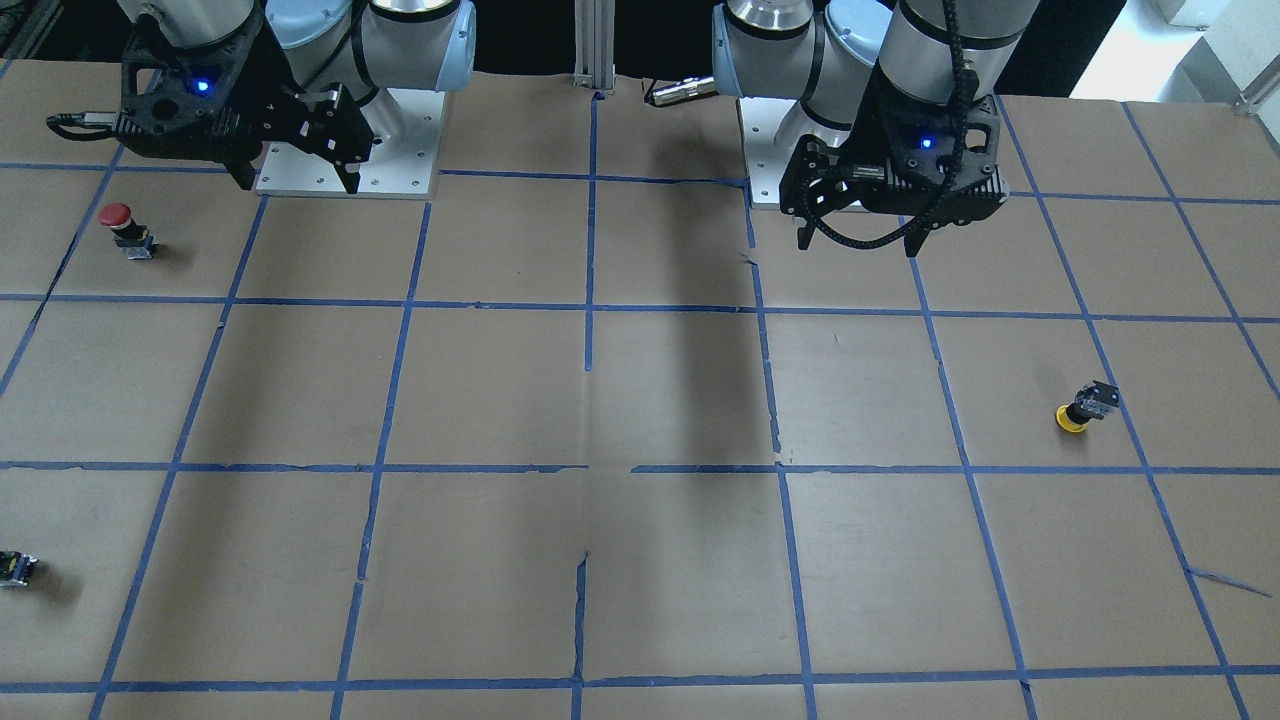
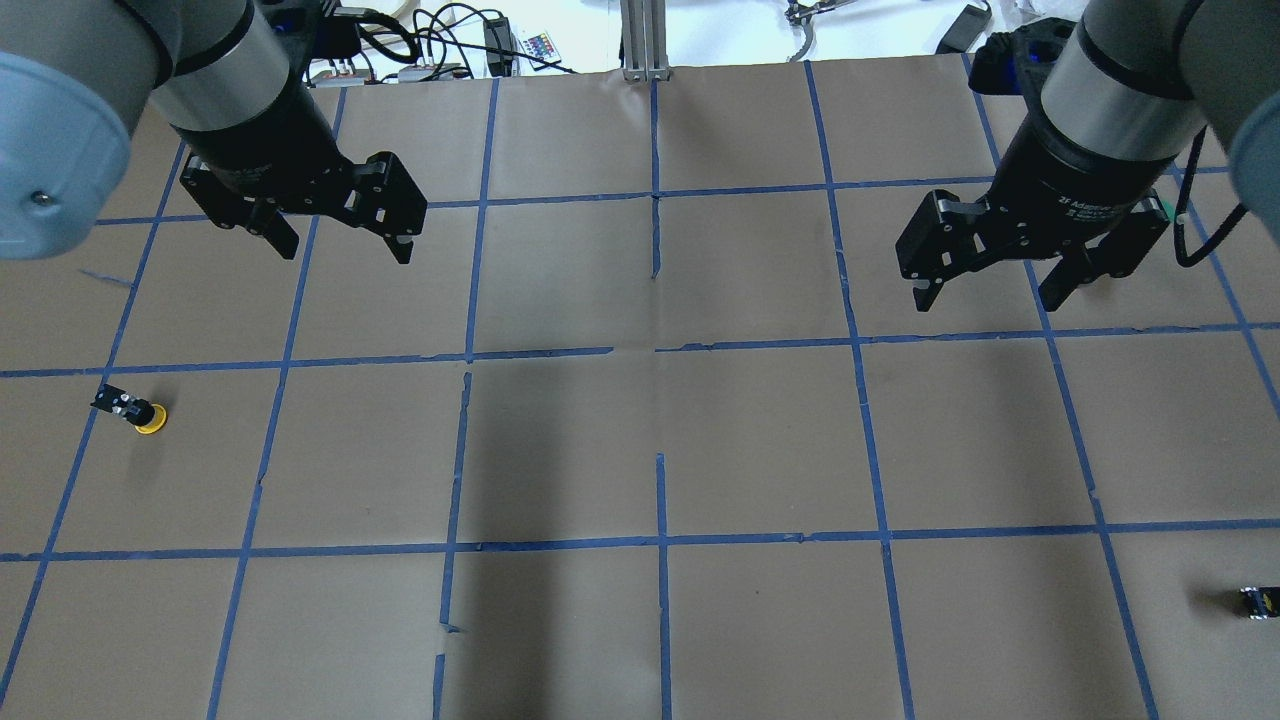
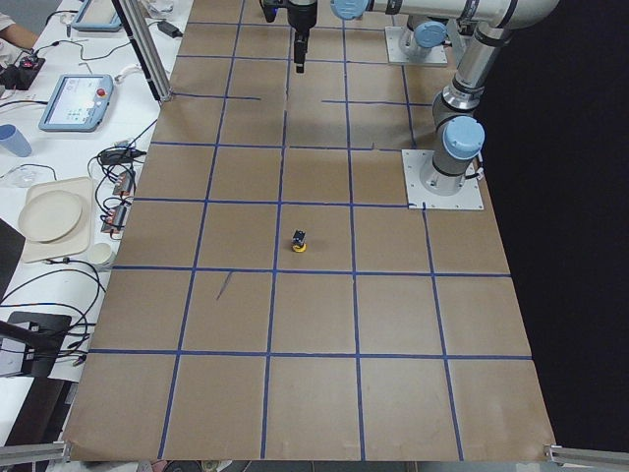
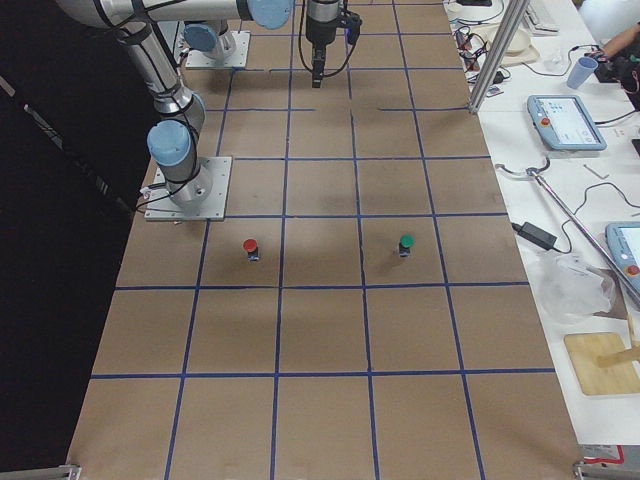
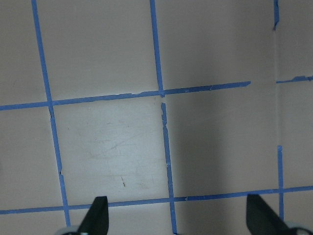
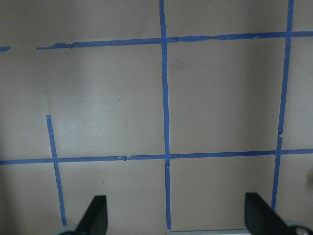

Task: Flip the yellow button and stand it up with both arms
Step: 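Move the left gripper down toward the yellow button lying on the table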

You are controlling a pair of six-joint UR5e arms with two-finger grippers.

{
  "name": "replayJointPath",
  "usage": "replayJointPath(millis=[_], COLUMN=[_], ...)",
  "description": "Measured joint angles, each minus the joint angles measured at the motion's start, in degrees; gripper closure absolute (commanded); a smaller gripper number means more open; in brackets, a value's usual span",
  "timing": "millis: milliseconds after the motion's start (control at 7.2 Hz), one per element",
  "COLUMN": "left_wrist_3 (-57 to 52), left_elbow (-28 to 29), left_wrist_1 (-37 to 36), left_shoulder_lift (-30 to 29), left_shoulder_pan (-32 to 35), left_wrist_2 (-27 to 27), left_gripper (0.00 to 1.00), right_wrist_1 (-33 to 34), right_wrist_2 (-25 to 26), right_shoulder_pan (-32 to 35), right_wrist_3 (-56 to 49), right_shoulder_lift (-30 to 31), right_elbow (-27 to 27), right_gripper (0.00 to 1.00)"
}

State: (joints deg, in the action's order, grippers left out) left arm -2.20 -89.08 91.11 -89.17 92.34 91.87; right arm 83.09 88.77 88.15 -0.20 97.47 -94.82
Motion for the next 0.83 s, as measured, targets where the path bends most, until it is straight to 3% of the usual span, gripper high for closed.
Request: replayJointPath(millis=[417, 833], left_wrist_3=[-3.06, -19.82], left_elbow=[-0.80, -2.40], left_wrist_1=[0.17, 0.06], left_shoulder_lift=[0.82, 1.06], left_shoulder_pan=[-0.53, -10.92], left_wrist_2=[0.06, 0.51], left_gripper=[0.01, 0.01], right_wrist_1=[0.04, 0.03], right_wrist_2=[0.10, 0.16], right_shoulder_pan=[0.00, 0.00], right_wrist_3=[-1.31, -1.22], right_shoulder_lift=[-0.04, -0.08], right_elbow=[-0.02, -0.02], right_gripper=[0.00, 0.00])
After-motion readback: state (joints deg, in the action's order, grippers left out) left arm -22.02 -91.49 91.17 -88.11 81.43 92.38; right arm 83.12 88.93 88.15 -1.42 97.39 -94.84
